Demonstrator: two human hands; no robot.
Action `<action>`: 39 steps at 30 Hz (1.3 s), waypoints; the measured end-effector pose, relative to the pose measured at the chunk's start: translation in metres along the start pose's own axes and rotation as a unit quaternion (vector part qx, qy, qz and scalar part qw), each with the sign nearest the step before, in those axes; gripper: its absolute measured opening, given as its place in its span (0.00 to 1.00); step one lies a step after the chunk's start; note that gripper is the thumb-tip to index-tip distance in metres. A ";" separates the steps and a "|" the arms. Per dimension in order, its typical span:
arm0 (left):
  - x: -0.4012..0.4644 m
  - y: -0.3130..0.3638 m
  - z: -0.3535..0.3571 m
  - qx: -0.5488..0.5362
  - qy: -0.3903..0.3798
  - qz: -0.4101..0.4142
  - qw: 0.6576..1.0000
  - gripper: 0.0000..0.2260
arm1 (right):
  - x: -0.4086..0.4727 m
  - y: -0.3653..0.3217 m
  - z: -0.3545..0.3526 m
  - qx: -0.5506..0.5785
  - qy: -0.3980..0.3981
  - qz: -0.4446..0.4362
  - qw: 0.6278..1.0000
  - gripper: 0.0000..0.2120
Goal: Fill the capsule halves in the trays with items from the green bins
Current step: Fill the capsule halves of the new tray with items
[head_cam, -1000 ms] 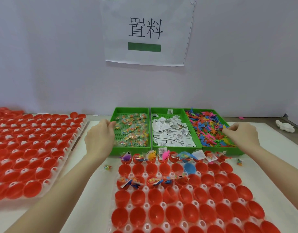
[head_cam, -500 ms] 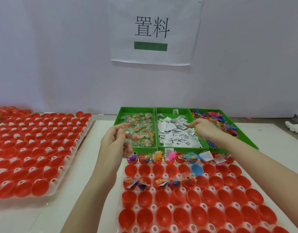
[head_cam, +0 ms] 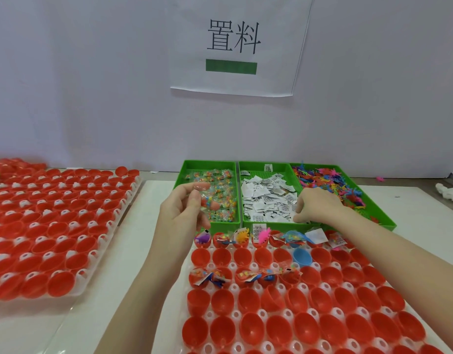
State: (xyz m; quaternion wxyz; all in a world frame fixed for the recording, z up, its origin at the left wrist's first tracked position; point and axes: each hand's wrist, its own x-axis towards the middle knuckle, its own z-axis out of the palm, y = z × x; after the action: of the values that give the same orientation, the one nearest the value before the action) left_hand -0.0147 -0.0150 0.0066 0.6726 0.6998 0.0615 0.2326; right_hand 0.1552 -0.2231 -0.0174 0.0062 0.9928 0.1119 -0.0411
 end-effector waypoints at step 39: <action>-0.019 -0.002 0.036 -0.171 -0.188 -0.172 0.952 0.11 | -0.133 -0.049 -0.044 0.402 0.150 -0.264 0.864 0.13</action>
State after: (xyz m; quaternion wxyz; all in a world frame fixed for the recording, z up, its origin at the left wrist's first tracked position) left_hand -0.0166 -0.0553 0.0004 0.8116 0.5839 0.0126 -0.0153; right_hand 0.0189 -0.2041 0.0369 -0.4216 0.8365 0.3436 0.0663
